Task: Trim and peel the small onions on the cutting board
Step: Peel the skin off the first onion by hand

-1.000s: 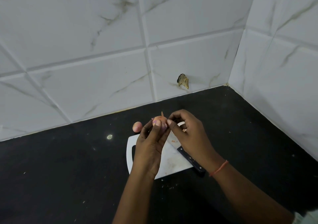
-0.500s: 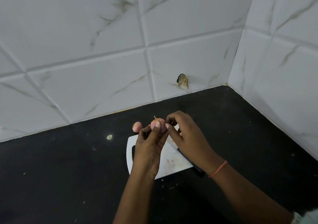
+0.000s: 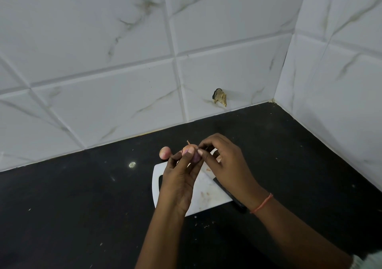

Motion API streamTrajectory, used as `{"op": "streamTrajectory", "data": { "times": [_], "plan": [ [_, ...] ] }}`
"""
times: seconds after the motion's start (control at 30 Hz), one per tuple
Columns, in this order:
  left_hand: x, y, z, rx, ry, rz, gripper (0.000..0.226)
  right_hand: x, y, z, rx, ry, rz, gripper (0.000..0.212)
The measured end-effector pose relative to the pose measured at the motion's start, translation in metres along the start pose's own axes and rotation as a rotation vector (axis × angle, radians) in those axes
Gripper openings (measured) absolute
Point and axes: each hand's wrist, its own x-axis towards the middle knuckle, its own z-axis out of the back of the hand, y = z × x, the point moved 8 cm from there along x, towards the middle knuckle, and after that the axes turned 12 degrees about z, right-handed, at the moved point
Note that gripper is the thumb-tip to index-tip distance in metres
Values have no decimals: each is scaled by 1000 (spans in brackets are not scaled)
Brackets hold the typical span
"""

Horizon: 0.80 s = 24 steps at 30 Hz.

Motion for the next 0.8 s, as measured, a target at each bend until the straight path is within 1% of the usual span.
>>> {"op": "streamTrajectory", "data": {
  "times": [0.07,0.1,0.2,0.27,0.37,0.43,0.47,0.53,0.57,0.63,0.7,0.8],
  "plan": [
    [0,1,1,1,0,6,29,0,-2,-2,1,22,-24,6],
    [-1,1,0,-12,4,11,32,-1,-5,-3,14,25,-47,6],
    [0,1,0,-95,6,26,60,-4,-17,1,53,-35,-141,6],
    [0,-1,3,-103,-21,25,64,-6,-24,7,13,-86,-167,9],
    [3,0,6,-71,-44,35,51,-6,-25,16,-37,-148,-174,7],
    [4,-1,6,-55,-37,22,47,-5,-19,21,-7,-187,-158,8],
    [3,-1,4,-50,-21,8,50,-3,-13,20,29,-181,-125,10],
    [3,-2,2,-39,4,-11,56,0,1,13,82,-117,-34,18],
    [3,-1,1,-27,9,-8,53,1,6,8,81,-82,-1,21],
    [3,1,-1,-13,23,-1,37,1,9,3,67,-59,19,19],
    [3,1,-3,-23,39,10,23,1,9,3,73,-85,26,18],
    [4,1,-2,-46,49,14,18,0,9,5,70,-110,46,26]
  ]
}}
